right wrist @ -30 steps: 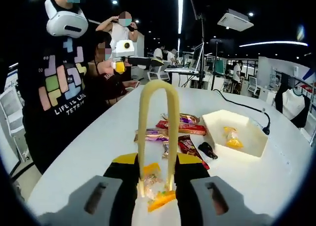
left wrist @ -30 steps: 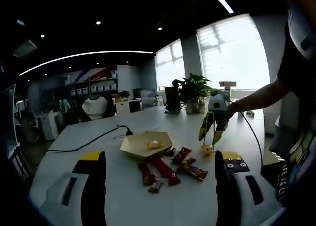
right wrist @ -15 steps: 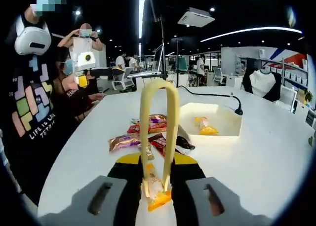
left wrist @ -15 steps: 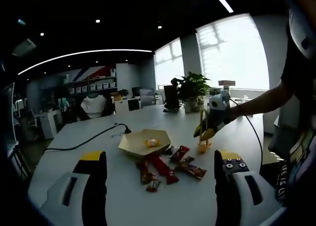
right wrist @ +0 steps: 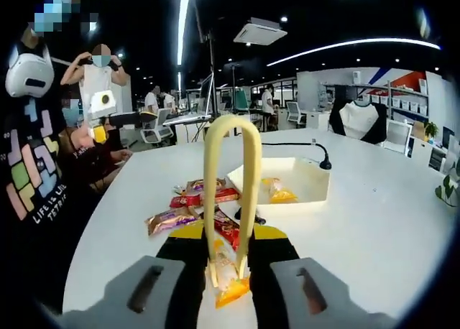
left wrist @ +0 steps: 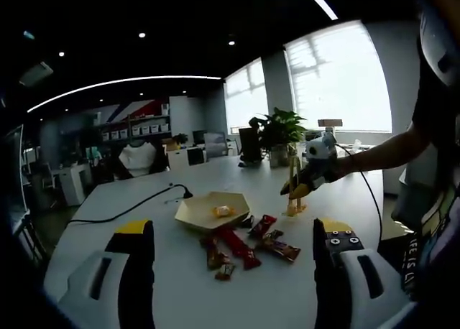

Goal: Place the target food into the container with the food tongs after gripping and lifting it, then release it inside without dropping or visibly crushing the food.

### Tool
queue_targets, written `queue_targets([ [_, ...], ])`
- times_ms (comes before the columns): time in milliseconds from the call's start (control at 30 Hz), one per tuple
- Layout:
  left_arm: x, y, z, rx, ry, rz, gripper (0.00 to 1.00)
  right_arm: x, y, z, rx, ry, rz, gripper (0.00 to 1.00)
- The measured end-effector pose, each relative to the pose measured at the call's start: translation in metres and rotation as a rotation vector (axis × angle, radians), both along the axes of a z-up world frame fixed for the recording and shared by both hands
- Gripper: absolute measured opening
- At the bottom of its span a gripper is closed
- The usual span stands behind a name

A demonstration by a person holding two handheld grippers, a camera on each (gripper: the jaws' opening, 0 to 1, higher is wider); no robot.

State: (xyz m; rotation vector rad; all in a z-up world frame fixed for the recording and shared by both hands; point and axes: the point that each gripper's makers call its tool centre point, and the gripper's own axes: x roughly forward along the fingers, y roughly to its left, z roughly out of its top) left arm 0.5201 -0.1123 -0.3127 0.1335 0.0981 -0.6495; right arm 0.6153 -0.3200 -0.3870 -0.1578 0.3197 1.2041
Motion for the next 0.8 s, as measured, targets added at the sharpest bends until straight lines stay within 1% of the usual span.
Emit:
queue_targets([
  [33, 0.000, 0.000, 0.000, -0.002, -0.001, 0.001, 0.98, 0.001, 0.000, 0.002, 0.006, 0.001, -0.005, 0.16],
  [67, 0.000, 0.000, 0.000, -0.003, -0.002, -0.001, 0.98, 0.001, 0.000, 0.005, 0.016, 0.015, -0.002, 0.17],
  [100, -0.001, -0.001, 0.001, -0.006, -0.003, -0.006, 0.99, 0.003, 0.001, 0.008, 0.018, 0.013, -0.018, 0.17],
  [167, -0.002, -0.001, 0.003, -0.012, -0.010, -0.007, 1.00, 0.002, 0.002, 0.013, 0.024, 0.014, -0.015, 0.17],
  [367, -0.004, 0.000, 0.003, -0.003, -0.016, -0.008, 1.00, 0.009, 0.007, 0.031, 0.043, -0.008, -0.038, 0.17],
  [400, -0.004, 0.000, 0.003, -0.004, -0.018, -0.012, 1.00, 0.015, 0.009, 0.041, 0.085, -0.010, -0.064, 0.17],
  [433, -0.005, -0.001, 0.003, -0.005, -0.021, -0.021, 1.00, 0.015, 0.014, 0.056, 0.176, 0.001, -0.066, 0.17],
  [467, -0.005, -0.001, 0.003, -0.005, -0.020, -0.021, 1.00, 0.014, 0.015, 0.062, 0.198, -0.001, -0.055, 0.17],
  [500, -0.005, -0.001, 0.003, -0.004, -0.018, -0.018, 1.00, 0.015, 0.013, 0.060, 0.156, -0.019, -0.062, 0.17],
  [533, -0.006, -0.001, 0.003, -0.003, -0.021, -0.022, 1.00, 0.018, 0.014, 0.060, 0.138, -0.035, -0.066, 0.17],
  [667, -0.007, -0.001, 0.005, -0.004, -0.028, -0.026, 1.00, 0.020, 0.020, 0.065, 0.110, -0.033, -0.066, 0.18],
  [700, -0.006, -0.001, 0.005, -0.004, -0.030, -0.024, 1.00, 0.022, 0.023, 0.067, 0.091, -0.059, -0.074, 0.18],
  [733, -0.006, 0.000, 0.005, -0.004, -0.030, -0.024, 1.00, 0.026, 0.024, 0.069, 0.103, -0.045, -0.079, 0.18],
  [800, -0.005, 0.001, 0.005, -0.009, -0.031, -0.020, 1.00, 0.032, 0.030, 0.074, 0.107, -0.050, -0.091, 0.18],
])
